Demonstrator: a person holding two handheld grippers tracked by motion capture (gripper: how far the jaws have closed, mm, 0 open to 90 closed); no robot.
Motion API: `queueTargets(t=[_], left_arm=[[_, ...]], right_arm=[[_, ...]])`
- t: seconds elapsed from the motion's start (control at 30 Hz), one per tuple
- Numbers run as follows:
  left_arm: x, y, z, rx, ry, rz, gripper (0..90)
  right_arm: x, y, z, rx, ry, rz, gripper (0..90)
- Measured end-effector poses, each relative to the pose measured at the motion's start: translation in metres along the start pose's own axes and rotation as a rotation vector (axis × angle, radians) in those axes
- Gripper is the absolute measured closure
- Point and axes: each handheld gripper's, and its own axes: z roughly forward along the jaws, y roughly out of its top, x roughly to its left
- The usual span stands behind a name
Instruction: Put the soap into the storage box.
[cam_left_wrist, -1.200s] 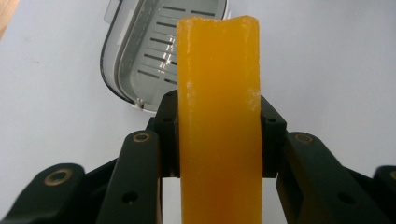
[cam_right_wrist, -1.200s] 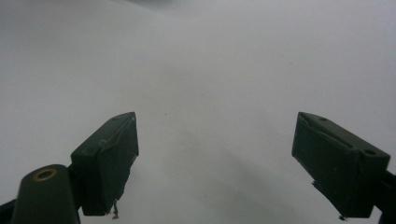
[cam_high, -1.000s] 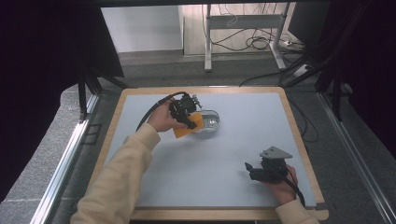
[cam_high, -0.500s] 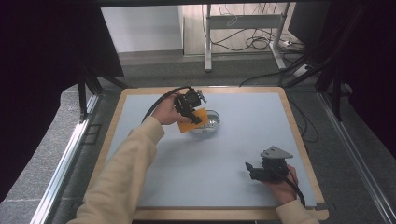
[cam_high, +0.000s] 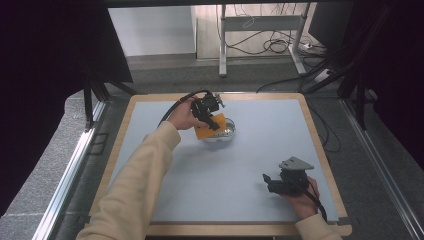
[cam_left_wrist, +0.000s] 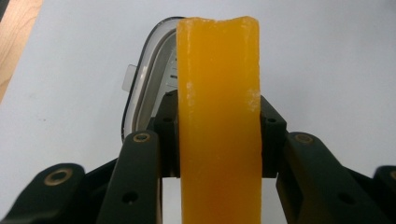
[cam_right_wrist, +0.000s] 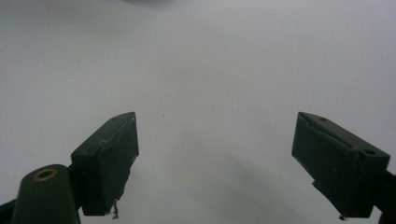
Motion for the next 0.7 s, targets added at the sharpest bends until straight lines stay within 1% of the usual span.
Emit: queueTargets(t=[0.1,0.2,0.37,0.43,0.47,0.53,0.57,0.7], left_arm=[[0.001,0.002,0.001,0.003,0.000,-0.001,61.6],[0.003,0.005,0.004,0.009,-0.005,0.009,61.6],[0.007,0.008,0.012,0.009,-0.018,0.023,61.6],[0.007,0.010,0.016,0.007,-0.016,0.019,61.6],[0.007,0.012,0.018,0.015,-0.004,0.031,61.6],[0.007,0.014,0.018,0.016,-0.004,0.037,61.6],[0.007,0.016,0.018,0.018,-0.019,0.044,61.6],[0.008,0.020,0.019,0.021,-0.014,0.060,61.6]], right_arm=[[0.000,0.000,0.000,0.001,0.003,0.002,15.2],[-0.001,0.000,0.000,0.002,0.003,0.004,15.2],[0.000,0.000,0.001,0.005,0.004,0.005,15.3],[0.000,0.000,0.001,0.006,0.006,0.006,15.3],[-0.001,0.000,0.001,0.005,0.006,0.006,15.3],[-0.001,-0.001,0.000,0.005,0.006,0.007,15.3],[-0.001,-0.001,0.000,0.005,0.002,0.009,15.7],[-0.002,-0.001,0.000,0.007,0.001,0.015,15.9]])
